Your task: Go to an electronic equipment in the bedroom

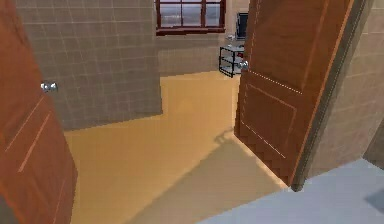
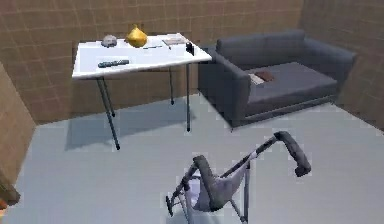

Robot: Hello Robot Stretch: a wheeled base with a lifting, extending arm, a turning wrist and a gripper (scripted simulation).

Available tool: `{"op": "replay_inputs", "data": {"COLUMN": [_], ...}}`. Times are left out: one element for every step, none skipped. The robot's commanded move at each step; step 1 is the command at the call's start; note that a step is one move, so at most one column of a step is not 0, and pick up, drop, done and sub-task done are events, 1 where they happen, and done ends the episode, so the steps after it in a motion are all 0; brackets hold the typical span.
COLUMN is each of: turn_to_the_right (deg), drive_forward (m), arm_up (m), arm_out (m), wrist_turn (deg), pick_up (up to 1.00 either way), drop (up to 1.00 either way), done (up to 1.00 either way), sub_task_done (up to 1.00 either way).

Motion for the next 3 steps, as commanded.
{"op": "replay_inputs", "data": {"turn_to_the_right": [3.0,0.0,0.0], "drive_forward": [0.00,1.00,1.00], "arm_up": [0.00,0.00,0.00], "arm_out": [0.00,0.00,0.00], "wrist_turn": [0.0,0.0,0.0], "pick_up": [0.00,0.00,0.00], "drop": [0.00,0.00,0.00], "done": [0.00,0.00,0.00], "sub_task_done": [0.00,0.00,0.00]}}
